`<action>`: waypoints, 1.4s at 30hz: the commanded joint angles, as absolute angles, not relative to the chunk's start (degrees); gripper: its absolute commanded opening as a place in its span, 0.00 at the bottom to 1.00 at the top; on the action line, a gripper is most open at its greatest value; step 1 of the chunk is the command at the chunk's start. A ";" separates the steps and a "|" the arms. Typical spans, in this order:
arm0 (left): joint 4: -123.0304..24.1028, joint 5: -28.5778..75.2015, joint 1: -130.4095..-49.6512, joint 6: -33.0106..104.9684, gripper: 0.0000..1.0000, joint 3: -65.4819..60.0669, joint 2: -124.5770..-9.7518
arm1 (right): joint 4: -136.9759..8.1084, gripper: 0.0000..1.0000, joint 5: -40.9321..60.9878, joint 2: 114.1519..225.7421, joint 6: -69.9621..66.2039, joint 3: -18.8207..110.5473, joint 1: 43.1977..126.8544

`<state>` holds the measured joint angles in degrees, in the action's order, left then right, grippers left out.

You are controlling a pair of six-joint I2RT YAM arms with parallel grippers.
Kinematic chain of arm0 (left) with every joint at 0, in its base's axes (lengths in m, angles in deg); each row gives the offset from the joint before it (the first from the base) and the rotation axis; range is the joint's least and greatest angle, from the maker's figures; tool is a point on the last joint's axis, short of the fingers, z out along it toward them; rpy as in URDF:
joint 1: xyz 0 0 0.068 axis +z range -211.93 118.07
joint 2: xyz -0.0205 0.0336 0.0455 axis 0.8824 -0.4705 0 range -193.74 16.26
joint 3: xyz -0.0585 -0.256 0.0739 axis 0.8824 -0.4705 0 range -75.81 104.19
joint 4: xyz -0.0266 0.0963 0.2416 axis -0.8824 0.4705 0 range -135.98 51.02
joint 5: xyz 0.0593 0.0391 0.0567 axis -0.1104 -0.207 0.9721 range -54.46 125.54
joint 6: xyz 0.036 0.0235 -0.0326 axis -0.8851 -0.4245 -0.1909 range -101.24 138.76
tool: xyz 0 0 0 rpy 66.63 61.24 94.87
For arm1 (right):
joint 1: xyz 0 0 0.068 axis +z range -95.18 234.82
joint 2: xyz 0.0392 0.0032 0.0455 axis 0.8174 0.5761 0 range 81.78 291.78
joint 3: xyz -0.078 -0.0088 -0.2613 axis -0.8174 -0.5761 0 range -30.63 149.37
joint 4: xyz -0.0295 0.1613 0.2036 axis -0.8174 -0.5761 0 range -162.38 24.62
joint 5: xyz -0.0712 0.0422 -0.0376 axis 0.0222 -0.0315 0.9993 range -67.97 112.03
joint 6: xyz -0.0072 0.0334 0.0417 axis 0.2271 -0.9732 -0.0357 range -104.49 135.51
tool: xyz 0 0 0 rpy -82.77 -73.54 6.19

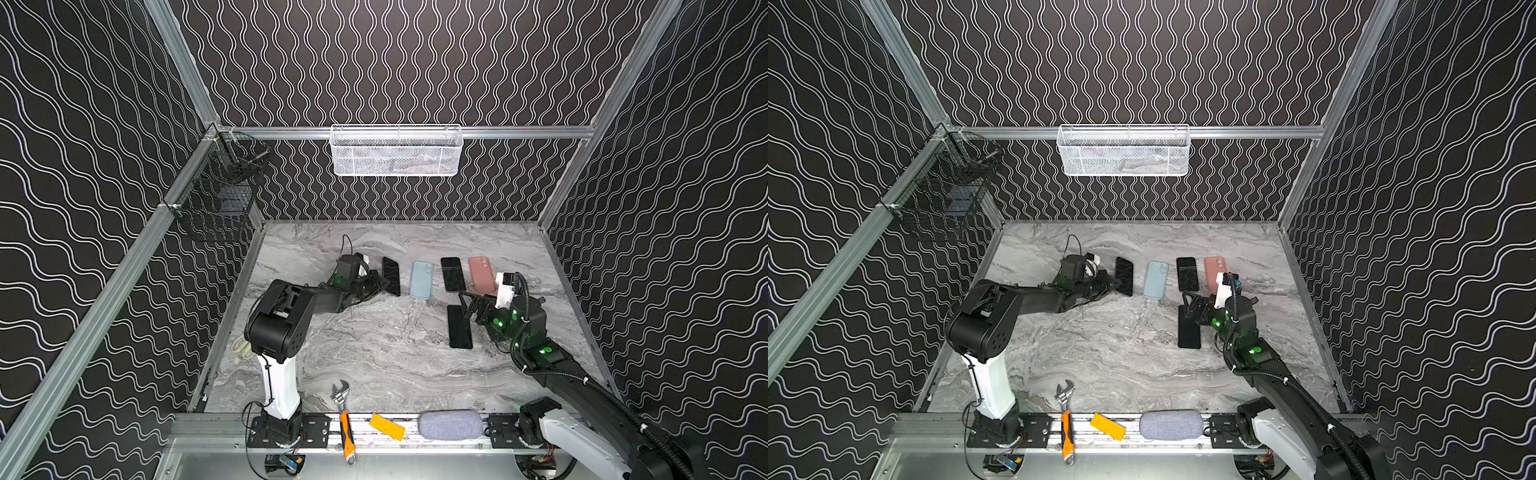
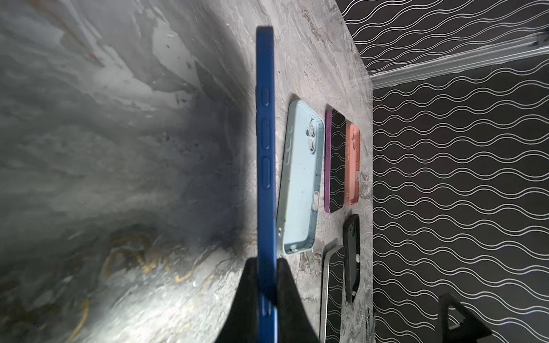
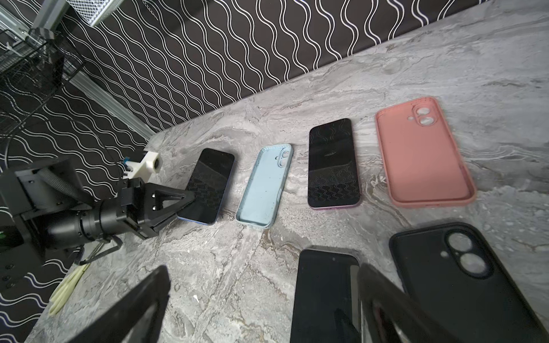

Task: Take the phone out of the phone case
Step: Place the phone at the top-center of the table.

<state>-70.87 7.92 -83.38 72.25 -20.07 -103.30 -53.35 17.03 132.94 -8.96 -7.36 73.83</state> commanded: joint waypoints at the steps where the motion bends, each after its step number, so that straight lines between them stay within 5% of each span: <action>1: -73.05 7.06 -83.43 69.71 0.00 -18.99 -103.95 | -51.96 0.99 16.37 133.15 -9.27 -7.76 73.72; 22: -73.05 6.66 -83.49 67.99 0.34 -18.68 -107.37 | -50.18 0.99 14.31 135.64 -9.54 -7.59 72.63; 42: -67.77 12.13 -83.43 65.99 0.44 -19.76 -103.75 | -50.24 0.99 13.37 137.01 -8.93 -6.02 71.88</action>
<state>-68.77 10.04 -83.43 68.19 -20.13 -104.62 -52.17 13.91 137.11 -9.14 -6.60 71.95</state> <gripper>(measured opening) 0.442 0.993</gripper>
